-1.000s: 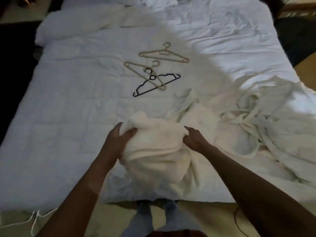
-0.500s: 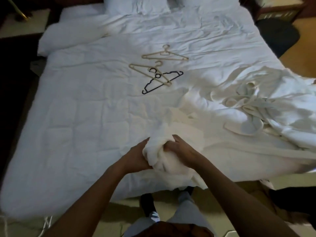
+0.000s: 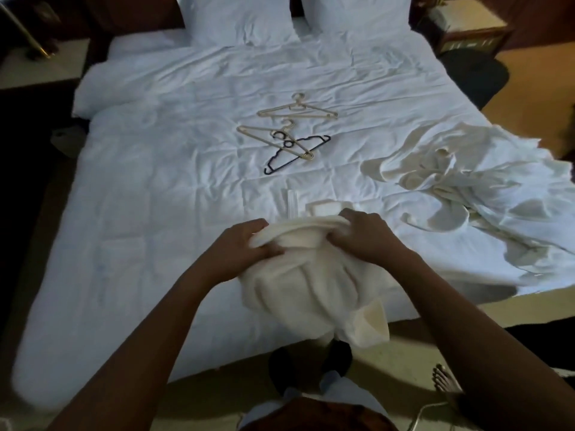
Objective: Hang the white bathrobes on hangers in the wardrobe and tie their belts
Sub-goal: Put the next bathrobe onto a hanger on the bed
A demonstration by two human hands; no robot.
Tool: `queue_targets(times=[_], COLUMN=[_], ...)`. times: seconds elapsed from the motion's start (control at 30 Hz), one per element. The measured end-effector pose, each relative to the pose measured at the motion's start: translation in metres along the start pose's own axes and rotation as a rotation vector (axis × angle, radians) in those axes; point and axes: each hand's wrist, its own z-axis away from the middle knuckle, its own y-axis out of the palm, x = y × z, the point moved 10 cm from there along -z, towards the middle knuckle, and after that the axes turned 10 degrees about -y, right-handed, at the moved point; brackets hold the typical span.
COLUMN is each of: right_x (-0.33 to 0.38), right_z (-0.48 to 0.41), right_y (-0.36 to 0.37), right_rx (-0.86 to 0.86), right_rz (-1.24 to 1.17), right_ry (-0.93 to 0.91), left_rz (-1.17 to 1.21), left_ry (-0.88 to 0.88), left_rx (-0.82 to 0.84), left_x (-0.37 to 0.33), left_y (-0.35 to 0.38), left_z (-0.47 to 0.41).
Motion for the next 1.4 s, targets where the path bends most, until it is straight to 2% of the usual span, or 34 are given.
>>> queue_targets(times=[0.1, 0.27, 0.4, 0.53, 0.6, 0.7, 0.8, 0.9, 0.97, 1.13, 1.2, 1.23, 1.27, 1.33, 1.37, 1.4], right_x=[0.01, 0.066, 0.05, -0.007, -0.039, -0.067, -0.065, -0.049, -0.036, -0.002, 0.004, 0.004, 0.002, -0.007, -0.013, -0.023], right_z=[0.002, 0.018, 0.0, -0.006, 0.0, 0.01, 0.014, 0.014, 0.013, 0.014, 0.02, 0.024, 0.027, 0.028, 0.025, 0.02], right_y=[-0.007, 0.009, 0.007, 0.006, 0.005, -0.011, -0.034, -0.053, -0.068, -0.118, -0.137, -0.145, -0.153, -0.158, -0.157, -0.152], right_rx=[-0.108, -0.121, -0.197, -0.188, -0.163, -0.248, -0.339, -0.386, -0.434, -0.635, -0.747, -0.796, -0.831, -0.823, -0.769, -0.673], right_rz=[-0.01, -0.196, -0.154, 0.022, 0.038, -0.115, -0.229, -0.267, -0.296, -0.446, -0.542, -0.589, -0.625, -0.61, -0.515, -0.366], right_ry=[-0.052, -0.315, -0.226, -0.052, 0.072, 0.178, 0.191, 0.162, 0.138, 0.047, 0.025, 0.021, 0.019, 0.039, 0.06, 0.098], left_rz=[0.13, 0.288, 0.337, 0.458, 0.313, -0.141, -0.274, -0.3, -0.297, -0.399, -0.305, -0.184, 0.013, 0.624, 0.9, 1.031], left_ry=[0.011, 0.01, 0.058, -0.025, -0.042, -0.087, -0.096, -0.052, -0.094, -0.152, -0.202, -0.25, -0.331, -0.472, -0.476, -0.452], left_rx=[-0.063, -0.081, -0.141, -0.234, -0.22, -0.127, -0.08, -0.317, -0.456, -0.562, -0.644, -0.69, -0.722, -0.683, -0.638, -0.597], left_x=[-0.022, -0.044, -0.05, -0.025, -0.017, 0.001, 0.029, 0.043, 0.057, 0.089, 0.097, 0.103, 0.113, 0.128, 0.126, 0.115], left_y=[-0.003, -0.004, -0.02, -0.04, -0.039, -0.019, -0.002, -0.028, -0.05, -0.068, -0.078, -0.084, -0.09, -0.092, -0.091, -0.094], left_z=[-0.007, -0.012, -0.009, -0.008, -0.012, -0.015, -0.02, -0.032, -0.036, -0.034, -0.029, -0.025, -0.023, -0.025, -0.03, -0.035])
